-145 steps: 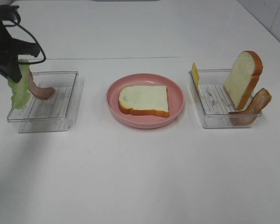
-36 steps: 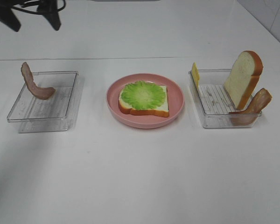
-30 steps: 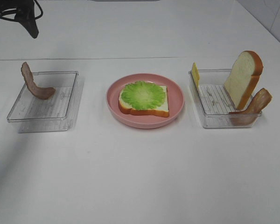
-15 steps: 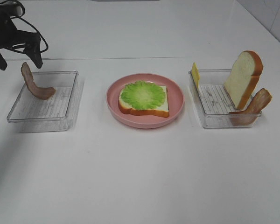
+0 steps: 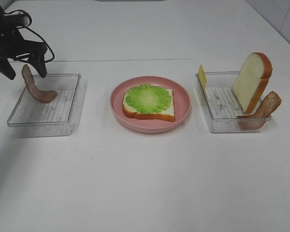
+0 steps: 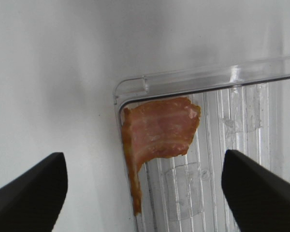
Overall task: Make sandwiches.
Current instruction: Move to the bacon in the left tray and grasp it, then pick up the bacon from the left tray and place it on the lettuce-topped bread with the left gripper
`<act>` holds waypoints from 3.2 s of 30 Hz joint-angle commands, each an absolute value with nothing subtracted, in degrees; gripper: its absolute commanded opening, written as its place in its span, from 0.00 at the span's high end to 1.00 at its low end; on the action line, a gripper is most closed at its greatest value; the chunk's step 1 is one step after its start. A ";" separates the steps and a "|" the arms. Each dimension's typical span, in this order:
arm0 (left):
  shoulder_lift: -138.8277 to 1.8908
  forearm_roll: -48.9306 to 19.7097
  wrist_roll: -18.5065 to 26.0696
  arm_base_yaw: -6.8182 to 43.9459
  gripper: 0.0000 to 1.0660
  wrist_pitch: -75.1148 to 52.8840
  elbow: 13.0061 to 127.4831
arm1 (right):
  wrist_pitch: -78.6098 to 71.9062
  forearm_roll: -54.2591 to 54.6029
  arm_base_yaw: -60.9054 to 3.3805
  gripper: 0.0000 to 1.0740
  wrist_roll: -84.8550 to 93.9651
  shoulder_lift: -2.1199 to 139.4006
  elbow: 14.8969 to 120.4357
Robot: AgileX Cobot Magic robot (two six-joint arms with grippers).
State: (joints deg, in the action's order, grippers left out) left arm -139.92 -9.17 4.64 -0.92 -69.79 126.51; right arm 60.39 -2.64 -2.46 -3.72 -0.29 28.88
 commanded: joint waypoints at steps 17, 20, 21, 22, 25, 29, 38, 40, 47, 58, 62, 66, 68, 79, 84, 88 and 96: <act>-140.20 -9.05 4.58 -0.86 0.74 -70.24 126.62 | 60.22 -2.81 -2.46 0.11 -3.72 -1.49 28.76; -140.20 -9.05 4.58 -0.86 0.74 -70.24 126.62 | 60.22 -2.81 -2.46 0.11 -3.72 -1.49 28.76; -140.20 -9.05 4.58 -0.86 0.74 -70.24 126.62 | 60.22 -2.81 -2.46 0.11 -3.72 -1.49 28.76; -140.20 -9.05 4.58 -0.86 0.74 -70.24 126.62 | 60.22 -2.81 -2.46 0.11 -3.72 -1.49 28.76; -140.20 -8.88 4.13 -0.86 0.75 -70.24 126.62 | 60.22 -2.81 -2.46 0.11 -3.72 -1.49 28.76; -140.20 -8.14 3.09 -0.86 0.93 -70.82 126.62 | 60.22 -2.81 -2.46 0.11 -3.72 -1.49 28.76; -139.23 -7.56 3.72 -0.74 1.00 -73.17 126.62 | 60.22 -2.81 -2.46 0.11 -3.72 -1.49 28.76; -136.77 -8.02 3.72 0.34 1.00 -73.17 126.62 | 60.22 -2.81 -2.46 0.11 -3.72 -1.49 28.76; -130.41 -8.19 3.72 3.67 1.00 -72.99 126.62 | 60.22 -2.81 -2.46 0.11 -3.72 -1.49 28.76; -124.79 -20.68 3.55 12.49 1.00 -72.42 130.69 | 60.22 -2.81 -2.46 0.11 -3.72 -1.49 28.76; -124.85 -24.01 3.38 15.99 1.00 -69.27 130.75 | 60.22 -2.81 -2.46 0.11 -3.72 -1.49 28.76; -125.36 -26.41 2.69 19.65 1.00 -65.26 130.75 | 60.22 -2.81 -2.46 0.11 -3.72 -1.49 28.76; -126.28 -26.87 2.64 22.35 1.00 -62.80 130.75 | 60.22 -2.81 -2.46 0.11 -3.72 -1.49 28.76; -133.21 -31.74 2.64 28.02 1.00 -58.16 130.75 | 60.22 -2.81 -2.46 0.11 -3.72 -1.49 28.76; -136.08 -35.29 2.64 28.76 1.00 -56.72 130.75 | 60.22 -2.81 -2.46 0.11 -3.72 -1.49 28.76; -137.80 -36.96 2.64 29.05 1.00 -55.98 130.75 | 60.22 -2.81 -2.46 0.11 -3.72 -1.49 28.76; -141.52 -37.87 3.38 29.16 1.00 -55.35 130.75 | 60.22 -2.81 -2.46 0.11 -3.72 -1.49 28.76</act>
